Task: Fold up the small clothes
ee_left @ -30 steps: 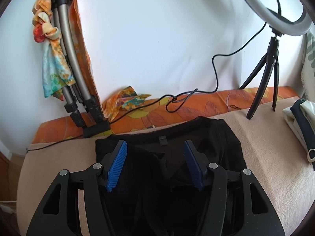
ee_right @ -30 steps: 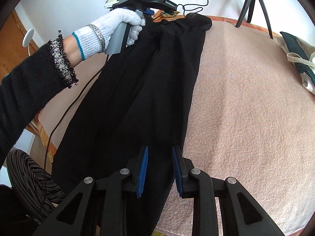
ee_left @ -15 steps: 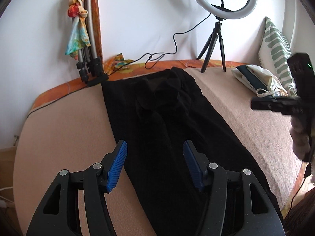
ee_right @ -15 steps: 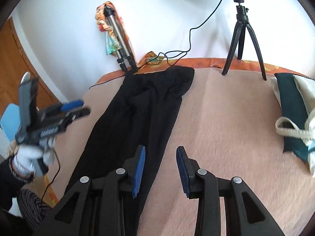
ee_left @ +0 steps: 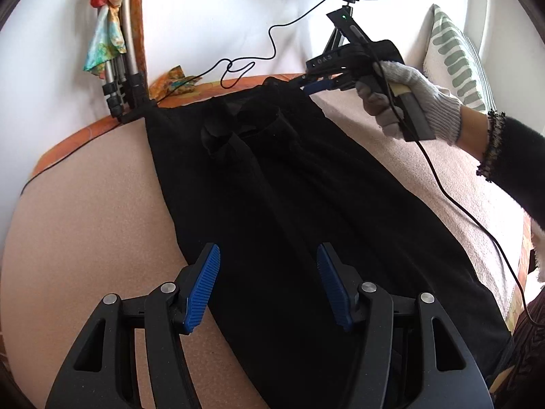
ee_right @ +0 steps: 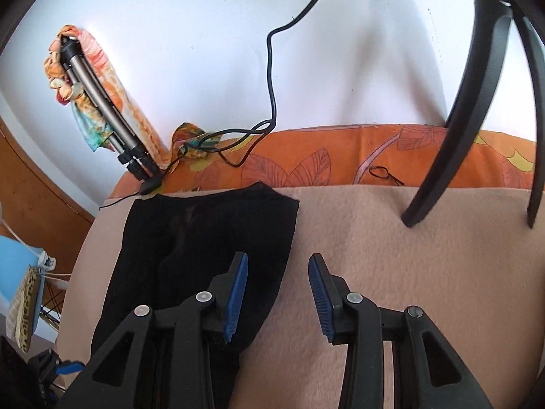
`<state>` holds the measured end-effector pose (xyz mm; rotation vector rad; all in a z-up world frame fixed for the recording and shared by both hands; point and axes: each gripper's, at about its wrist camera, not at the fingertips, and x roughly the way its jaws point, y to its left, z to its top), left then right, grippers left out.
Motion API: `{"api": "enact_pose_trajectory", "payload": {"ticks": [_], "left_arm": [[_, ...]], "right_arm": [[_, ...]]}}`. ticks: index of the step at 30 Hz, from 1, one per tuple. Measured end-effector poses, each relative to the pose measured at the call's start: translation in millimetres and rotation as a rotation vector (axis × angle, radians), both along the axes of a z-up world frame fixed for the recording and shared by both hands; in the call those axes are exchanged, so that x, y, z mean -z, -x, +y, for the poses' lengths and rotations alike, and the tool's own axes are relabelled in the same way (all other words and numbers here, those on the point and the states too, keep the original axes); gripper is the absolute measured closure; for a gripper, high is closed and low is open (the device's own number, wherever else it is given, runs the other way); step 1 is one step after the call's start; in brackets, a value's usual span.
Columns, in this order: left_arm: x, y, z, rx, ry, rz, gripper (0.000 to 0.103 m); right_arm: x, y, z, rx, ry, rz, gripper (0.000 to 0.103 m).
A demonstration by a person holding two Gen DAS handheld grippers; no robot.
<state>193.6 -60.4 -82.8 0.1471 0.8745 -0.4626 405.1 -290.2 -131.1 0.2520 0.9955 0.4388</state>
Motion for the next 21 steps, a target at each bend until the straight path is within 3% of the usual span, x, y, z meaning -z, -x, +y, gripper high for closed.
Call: {"api": "enact_pose_trajectory", "payload": {"ticks": [6,7,8,10,11,13,16,18,19,20,21], "left_arm": [[10,0,2,0.013,0.021,0.029,0.044],[11,-1,3,0.008,0.026,0.033,0.044],[11,-2,3,0.006,0.03,0.04,0.044],[11,-2,3,0.002,0.033,0.039,0.044],[11,-1,3,0.001,0.032,0.036,0.044],[13,0,1,0.011,0.024,0.033,0.044],[14,4,-3,0.02,0.006,0.021,0.044],[13,6,-4,0.016,0.002,0.017,0.044],[13,6,-4,0.012,0.002,0.016,0.044],[13,6,-3,0.011,0.004,0.017,0.044],[13,6,-3,0.008,0.005,0.018,0.044]], "right_arm": [[8,-34,9,-0.022,-0.06,0.015,0.071],[8,-37,10,-0.022,-0.049,0.013,0.078],[7,-41,13,-0.026,-0.028,0.007,0.092],[2,-45,21,-0.042,0.047,-0.018,0.102],[0,-45,25,-0.044,0.104,-0.04,0.103],[-2,-50,27,-0.024,0.166,-0.063,0.103],[-5,-54,29,-0.03,0.173,-0.088,0.102],[-6,-56,34,-0.046,0.192,-0.087,0.096],[-7,-56,35,-0.047,0.2,-0.089,0.088],[-11,-54,36,-0.041,0.201,-0.105,0.073],[-16,-50,36,-0.035,0.203,-0.125,0.068]]}}
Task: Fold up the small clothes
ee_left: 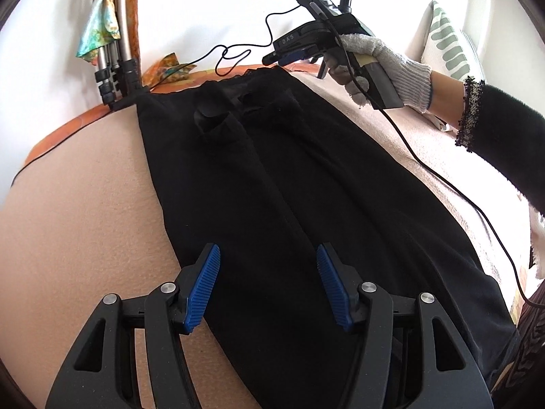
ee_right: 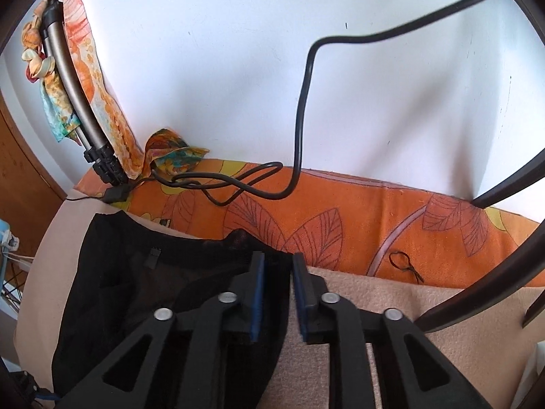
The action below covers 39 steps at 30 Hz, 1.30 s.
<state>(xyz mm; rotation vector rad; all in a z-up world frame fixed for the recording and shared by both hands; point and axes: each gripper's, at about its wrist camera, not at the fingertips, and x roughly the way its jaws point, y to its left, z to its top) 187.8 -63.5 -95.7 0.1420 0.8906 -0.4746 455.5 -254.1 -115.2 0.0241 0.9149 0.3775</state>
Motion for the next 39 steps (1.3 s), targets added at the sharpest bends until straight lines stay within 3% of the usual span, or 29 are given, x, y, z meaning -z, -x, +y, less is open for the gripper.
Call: {"api": "enact_pose_trajectory", "payload": {"ticks": [3,9,22,31,39], "left_arm": [[-1,-2,2,-0.006,0.008,0.001,0.044],[-7,2,11,-0.033,0.019,-0.004,0.044],[-52,59,32,-0.073,0.027,-0.019,0.044],[-48,134,36,-0.08,0.047,0.023,0.044],[-37,179,-6,0.065,0.128,0.068,0.045]], "right_arm": [[-15,10,1,0.022,0.034,-0.051,0.066],[-36,49,-5,0.004,-0.06,-0.037,0.073],[-79,187,-28,0.017,-0.052,-0.033,0.071],[-63,339,-33,-0.017,-0.055,0.056,0.07],[-39,442,-5,-0.129,-0.048,0.06,0.072]]}}
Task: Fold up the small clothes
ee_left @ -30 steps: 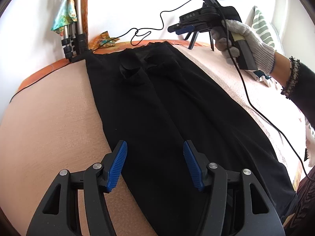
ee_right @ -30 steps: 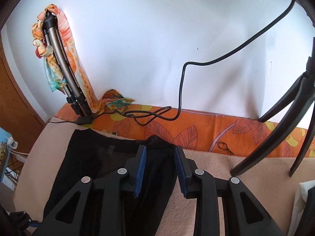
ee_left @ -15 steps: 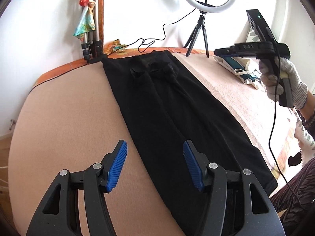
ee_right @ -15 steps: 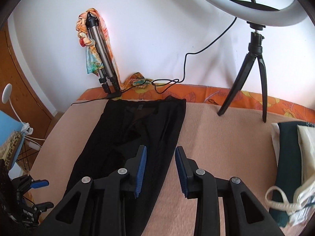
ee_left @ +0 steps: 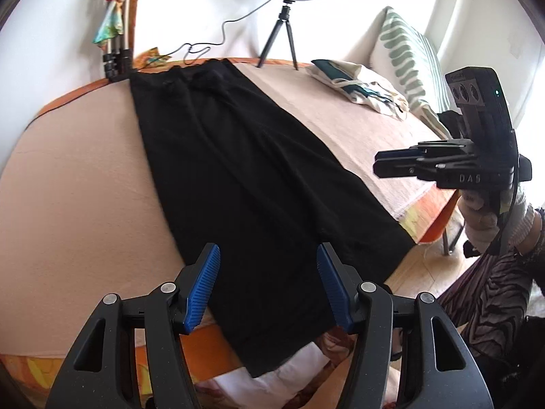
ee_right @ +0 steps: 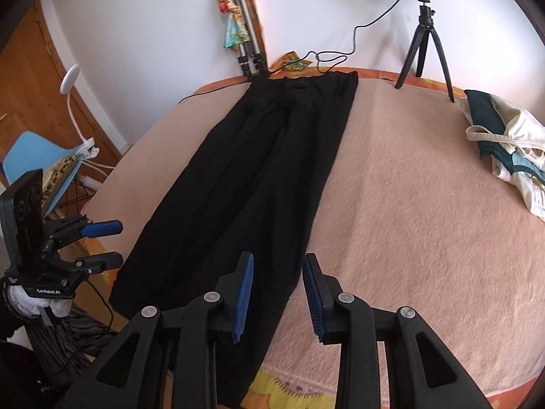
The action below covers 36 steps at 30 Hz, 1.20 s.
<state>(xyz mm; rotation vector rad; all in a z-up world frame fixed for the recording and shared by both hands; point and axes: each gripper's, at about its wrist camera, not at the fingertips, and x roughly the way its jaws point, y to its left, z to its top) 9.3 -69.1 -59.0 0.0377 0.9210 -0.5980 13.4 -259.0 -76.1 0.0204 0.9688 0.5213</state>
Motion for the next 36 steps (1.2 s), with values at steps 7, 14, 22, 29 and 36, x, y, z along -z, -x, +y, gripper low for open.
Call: {"api": "enact_pose_trajectory", "payload": {"ticks": [7,14,22,29,36], "left_arm": [[18,-4,-34,0.072,0.025,0.085,0.059],[27,-2,-42,0.089,0.065,0.118,0.088],[28,9,-46,0.105,0.071,0.093,0.099],[29,18,-42,0.112,0.052,0.072,0.099],[8,36,-16,0.091,0.016,0.023,0.078]], "right_arm": [[16,32,10,0.013,0.092,-0.006,0.072],[38,39,1,0.012,0.094,0.071,0.069],[40,42,10,-0.039,0.11,0.048,0.097],[40,43,6,-0.035,0.104,0.057,0.101],[35,47,-16,-0.004,0.0,0.101,0.069]]}}
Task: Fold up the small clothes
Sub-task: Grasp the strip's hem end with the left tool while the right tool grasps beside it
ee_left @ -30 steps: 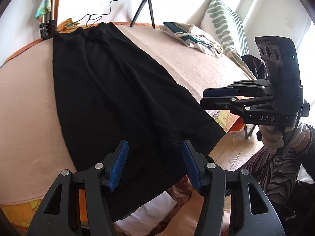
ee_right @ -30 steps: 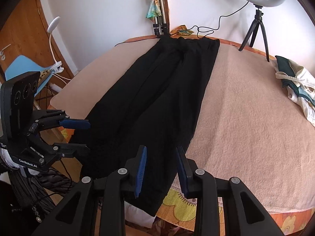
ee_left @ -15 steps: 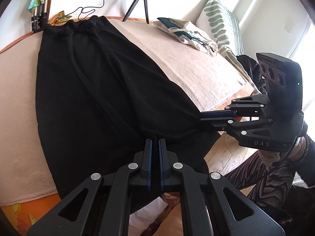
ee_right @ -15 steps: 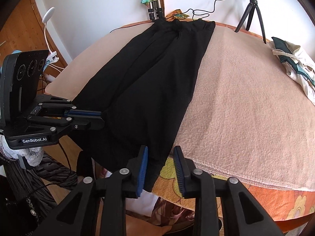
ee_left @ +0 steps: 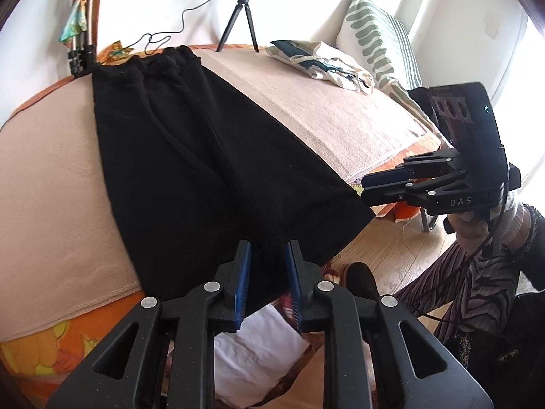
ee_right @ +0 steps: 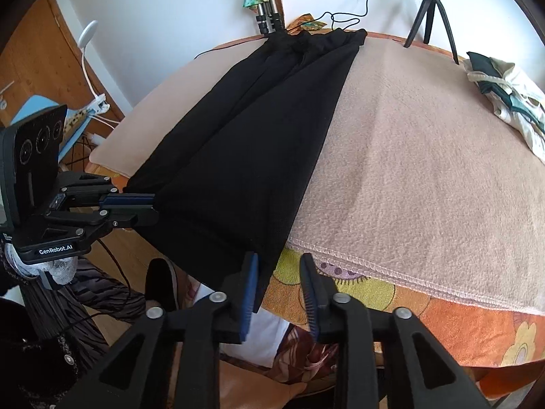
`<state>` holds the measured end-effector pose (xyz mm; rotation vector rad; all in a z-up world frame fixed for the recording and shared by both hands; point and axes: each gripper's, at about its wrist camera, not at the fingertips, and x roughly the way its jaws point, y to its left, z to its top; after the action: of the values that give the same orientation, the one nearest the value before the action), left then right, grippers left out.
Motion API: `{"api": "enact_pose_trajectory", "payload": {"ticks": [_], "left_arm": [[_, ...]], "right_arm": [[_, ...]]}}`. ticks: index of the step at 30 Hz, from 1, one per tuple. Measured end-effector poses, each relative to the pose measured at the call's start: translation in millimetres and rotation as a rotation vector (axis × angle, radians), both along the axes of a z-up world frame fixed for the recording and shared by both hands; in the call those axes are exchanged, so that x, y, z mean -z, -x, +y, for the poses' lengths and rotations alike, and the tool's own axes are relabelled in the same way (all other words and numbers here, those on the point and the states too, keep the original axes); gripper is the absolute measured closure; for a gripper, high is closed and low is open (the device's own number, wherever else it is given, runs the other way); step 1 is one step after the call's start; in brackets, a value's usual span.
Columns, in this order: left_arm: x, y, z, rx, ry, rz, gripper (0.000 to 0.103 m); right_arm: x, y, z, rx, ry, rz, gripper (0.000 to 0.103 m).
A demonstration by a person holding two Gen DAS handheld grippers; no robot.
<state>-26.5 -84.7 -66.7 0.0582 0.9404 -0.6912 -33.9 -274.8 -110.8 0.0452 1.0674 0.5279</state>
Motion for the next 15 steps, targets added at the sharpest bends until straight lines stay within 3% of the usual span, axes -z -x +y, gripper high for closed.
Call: {"api": "enact_pose_trajectory", "payload": {"ticks": [1,2,6,8,11,15], "left_arm": [[-2,1,9,-0.024,0.001,0.005,0.06],[-3,2,19,-0.06,-0.001,0.008,0.048],[3,-2,60,-0.187,0.054,0.117,0.049],[10,-2,73,-0.221,0.084,0.173,0.049],[15,1,75,-0.234,0.075,0.195,0.049],[20,2,65,-0.206,0.092,0.221,0.049]], "right_arm": [[0,2,-3,0.003,-0.02,0.002,0.069],[0,1,-5,0.008,-0.031,0.006,0.069],[6,-3,-5,0.01,-0.082,0.05,0.069],[8,-4,0,0.002,-0.06,0.055,0.072],[7,-5,5,-0.017,-0.049,0.048,0.078],[8,-5,7,-0.013,-0.049,0.046,0.078]]}}
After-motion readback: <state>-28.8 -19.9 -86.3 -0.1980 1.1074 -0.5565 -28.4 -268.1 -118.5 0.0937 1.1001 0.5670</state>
